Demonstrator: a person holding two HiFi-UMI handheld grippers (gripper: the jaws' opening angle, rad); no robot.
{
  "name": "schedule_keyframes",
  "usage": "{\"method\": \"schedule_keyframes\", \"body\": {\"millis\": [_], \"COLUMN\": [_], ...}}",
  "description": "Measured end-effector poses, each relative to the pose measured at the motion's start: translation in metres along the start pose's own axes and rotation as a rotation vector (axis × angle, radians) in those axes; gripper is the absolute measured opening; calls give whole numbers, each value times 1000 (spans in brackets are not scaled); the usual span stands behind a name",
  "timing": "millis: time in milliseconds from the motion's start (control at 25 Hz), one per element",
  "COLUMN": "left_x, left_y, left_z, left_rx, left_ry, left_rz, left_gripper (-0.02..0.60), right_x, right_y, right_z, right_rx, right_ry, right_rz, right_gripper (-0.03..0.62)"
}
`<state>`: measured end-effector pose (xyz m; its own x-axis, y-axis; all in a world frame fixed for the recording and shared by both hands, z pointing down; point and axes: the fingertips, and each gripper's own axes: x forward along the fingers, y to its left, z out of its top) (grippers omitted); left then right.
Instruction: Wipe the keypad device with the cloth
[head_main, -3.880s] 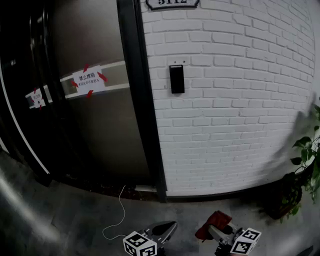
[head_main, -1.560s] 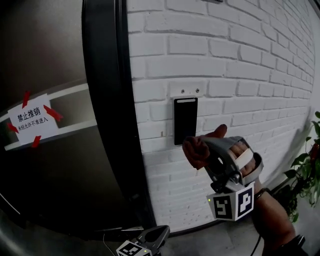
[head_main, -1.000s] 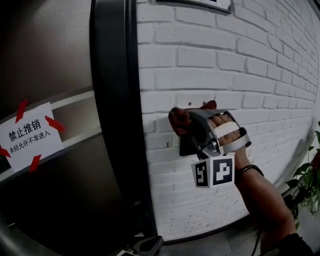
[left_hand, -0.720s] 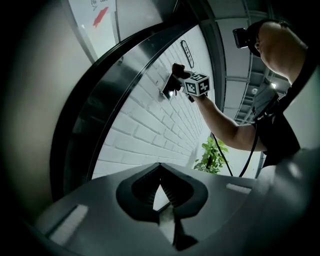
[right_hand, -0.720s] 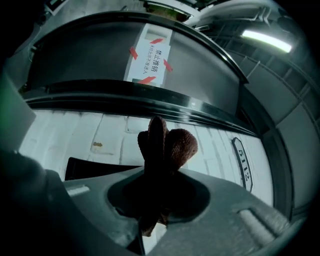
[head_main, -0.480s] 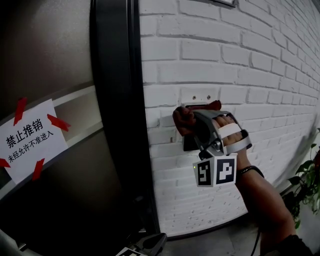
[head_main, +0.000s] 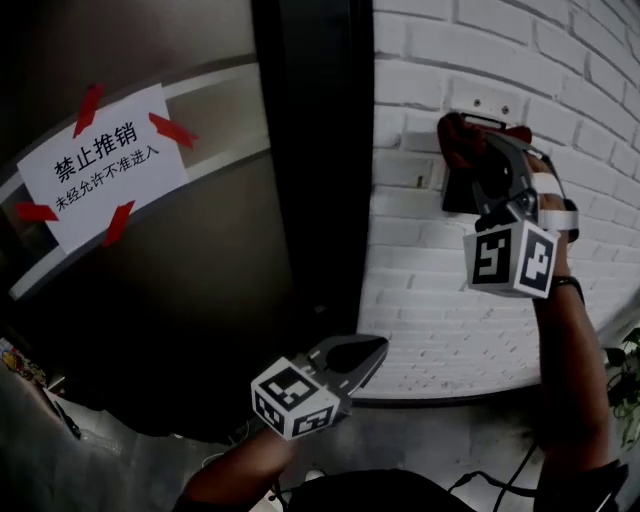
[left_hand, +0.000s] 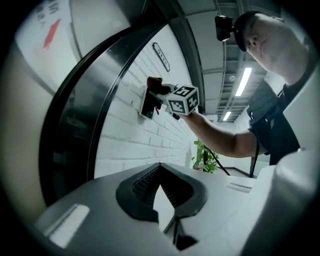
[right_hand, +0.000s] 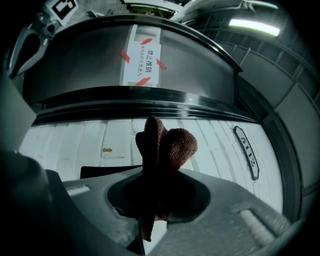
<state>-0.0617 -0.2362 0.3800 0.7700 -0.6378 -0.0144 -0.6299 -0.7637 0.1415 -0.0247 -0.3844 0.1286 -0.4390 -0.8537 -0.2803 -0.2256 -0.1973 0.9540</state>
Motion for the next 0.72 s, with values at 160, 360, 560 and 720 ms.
{"method": "schedule_keyframes", "body": {"millis": [160,360,560,720], "left_x": [-8,-10,28,37], "left_y": [36,49,18,-19], "left_z": [66,138,131,80], "left_rx": [129,124,204,312], "left_ry": [5,45,36,101], "left_rz": [50,31,-34,-26], "left_gripper": [15,15,15,15], "right_x": [-7,-8,-11,-13], "right_y": [-2,0,-2,6], "right_z": [-7,-4,-9,-5], "right_rx": [2,13,21,13], "right_ry": [-1,-5,-6,-15], "right_rz": [-4,30,18,33], "right_gripper": [57,57,57,57]}}
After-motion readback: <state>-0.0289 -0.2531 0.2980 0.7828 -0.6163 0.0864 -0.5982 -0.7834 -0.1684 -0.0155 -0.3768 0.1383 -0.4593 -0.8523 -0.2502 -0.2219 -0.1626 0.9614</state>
